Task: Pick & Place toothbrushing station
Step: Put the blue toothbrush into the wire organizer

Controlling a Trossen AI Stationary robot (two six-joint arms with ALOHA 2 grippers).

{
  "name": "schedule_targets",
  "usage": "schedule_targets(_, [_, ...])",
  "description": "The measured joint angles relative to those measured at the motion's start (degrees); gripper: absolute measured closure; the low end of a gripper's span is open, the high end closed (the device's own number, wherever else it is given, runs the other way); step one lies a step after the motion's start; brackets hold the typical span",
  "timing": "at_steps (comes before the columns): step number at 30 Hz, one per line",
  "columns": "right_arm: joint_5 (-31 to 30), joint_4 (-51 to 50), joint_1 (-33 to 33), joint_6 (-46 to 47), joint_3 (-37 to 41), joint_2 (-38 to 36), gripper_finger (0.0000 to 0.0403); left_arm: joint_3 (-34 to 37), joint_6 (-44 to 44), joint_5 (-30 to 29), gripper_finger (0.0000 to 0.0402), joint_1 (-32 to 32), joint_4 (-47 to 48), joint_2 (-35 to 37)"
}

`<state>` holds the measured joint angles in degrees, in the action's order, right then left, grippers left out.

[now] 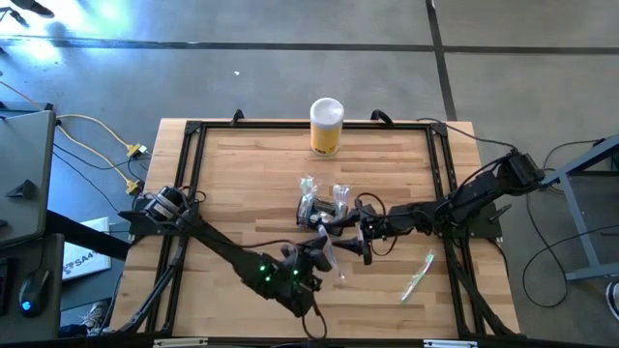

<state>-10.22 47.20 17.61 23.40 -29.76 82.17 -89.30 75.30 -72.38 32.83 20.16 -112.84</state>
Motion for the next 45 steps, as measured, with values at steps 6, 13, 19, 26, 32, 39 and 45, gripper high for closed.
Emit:
schedule_targets(6, [3.3,-1.3,0.0,1.1,0.0,0.0,0.0135,0.0,5.9,2.7,0.0401,-1.3,-7.1,0.0])
schedule_targets(13, [4.5,-1.4,0.0,0.9,0.0,0.0,0.0135,0.0,12.7,7.8,0.0401,-1.9,-12.0,0.0])
schedule_targets(19, [4.6,-1.2,0.0,-1.3,0.0,0.0,0.0161,0.0,13.4,7.6,0.0401,-2.1,-14.0,0.0])
schedule_targets(26, [6.0,-1.1,0.0,-4.0,0.0,0.0,0.0266,0.0,13.4,7.5,0.0401,-2.1,-14.0,0.0])
schedule_targets(32, [8.6,-1.0,-0.4,-6.9,0.0,0.0,0.0385,0.0,13.5,7.4,0.0402,-2.1,-14.0,0.0])
schedule_targets(39, [9.3,-1.1,-1.1,-7.2,0.0,0.0,0.0393,0.0,13.1,7.3,0.0401,-2.1,-13.9,0.0])
schedule_targets(45, [10.5,-1.4,-1.1,-7.4,0.0,0.0,0.0393,0.0,10.1,9.6,0.0400,-1.5,-12.2,0.0])
